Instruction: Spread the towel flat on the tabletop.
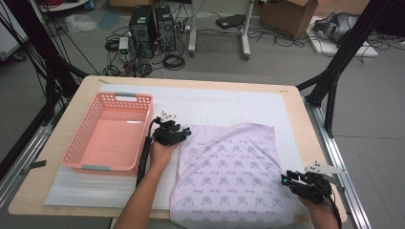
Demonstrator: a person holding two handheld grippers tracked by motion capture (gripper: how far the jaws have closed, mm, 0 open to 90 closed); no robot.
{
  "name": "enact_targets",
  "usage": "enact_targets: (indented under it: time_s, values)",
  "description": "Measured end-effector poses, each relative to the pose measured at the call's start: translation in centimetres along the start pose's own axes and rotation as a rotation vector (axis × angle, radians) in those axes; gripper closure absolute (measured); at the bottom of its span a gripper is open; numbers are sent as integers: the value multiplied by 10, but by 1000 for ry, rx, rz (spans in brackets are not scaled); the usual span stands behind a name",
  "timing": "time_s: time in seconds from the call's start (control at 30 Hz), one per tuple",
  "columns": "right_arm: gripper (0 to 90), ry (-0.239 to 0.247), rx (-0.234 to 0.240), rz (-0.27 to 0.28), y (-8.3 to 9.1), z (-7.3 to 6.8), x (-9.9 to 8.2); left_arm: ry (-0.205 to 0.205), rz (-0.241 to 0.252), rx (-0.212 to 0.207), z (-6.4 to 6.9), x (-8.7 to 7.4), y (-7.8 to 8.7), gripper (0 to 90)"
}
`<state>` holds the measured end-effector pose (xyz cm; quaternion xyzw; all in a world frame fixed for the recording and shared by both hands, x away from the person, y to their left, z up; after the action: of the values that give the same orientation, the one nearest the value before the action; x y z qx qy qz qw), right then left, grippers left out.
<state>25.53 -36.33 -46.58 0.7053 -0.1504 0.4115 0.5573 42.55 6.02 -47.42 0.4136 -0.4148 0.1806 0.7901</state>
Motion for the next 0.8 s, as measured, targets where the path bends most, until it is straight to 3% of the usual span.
enact_targets:
  time_s: [0.03, 0.07, 0.13, 0.2, 0.23, 0.27, 0.3, 0.33, 0.4, 0.43, 0.5, 0.6, 0.7, 0.8]
  values:
    - [640, 3, 0, 2, 0, 1, 0, 9, -24, -15, -3, 1, -2, 541]
    - [639, 6, 1, 3, 0, 1, -1, -7, -39, -9, -3, 2, -4, 548]
    - [639, 7, 0, 0, -1, 1, -1, -88, -66, 19, 1, 4, -8, 579]
    - [639, 9, 2, 0, -1, 1, -1, -131, -75, 56, 3, 3, -10, 635]
    - [639, 7, 4, -3, -2, 0, -1, -133, -73, 68, 3, 4, -10, 698]
    - [639, 8, 4, -3, -2, 0, 0, -121, -72, 52, 2, 4, -10, 810]
    - [639, 10, 6, -1, -2, 0, 0, -109, -67, 55, 1, 4, -10, 861]
    - [638, 6, 8, -1, -2, -1, 0, -103, -66, 66, 0, 4, -9, 867]
    - [637, 9, 7, -7, -3, -1, 0, -92, -53, 138, -7, 6, -6, 871]
    - [638, 11, 6, -4, -4, -1, 0, -63, -40, 154, -11, 6, -4, 870]
    - [638, 14, -1, -7, -5, -1, 0, -10, -16, 137, -17, 7, -2, 820]
    - [627, 9, -13, -5, -8, 2, 4, -18, -6, 66, -14, 8, 0, 551]
    - [608, -5, -40, 4, -17, 9, 17, -13, 8, -14, -3, 8, 3, 476]
    - [603, -21, -61, 16, -33, 21, 38, -21, 38, -75, 7, 7, 8, 461]
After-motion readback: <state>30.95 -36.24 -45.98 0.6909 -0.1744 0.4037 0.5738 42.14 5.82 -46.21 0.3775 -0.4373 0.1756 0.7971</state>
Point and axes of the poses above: each handheld gripper's, and its own axes: y roughly backward along the jaws, x roughly out of its top, z roughly to its right, the point moved 4 cm from there along -y, roughly forward along the jaws, and after that the axes turned 7 degrees about -x, right-handed, at the moved point
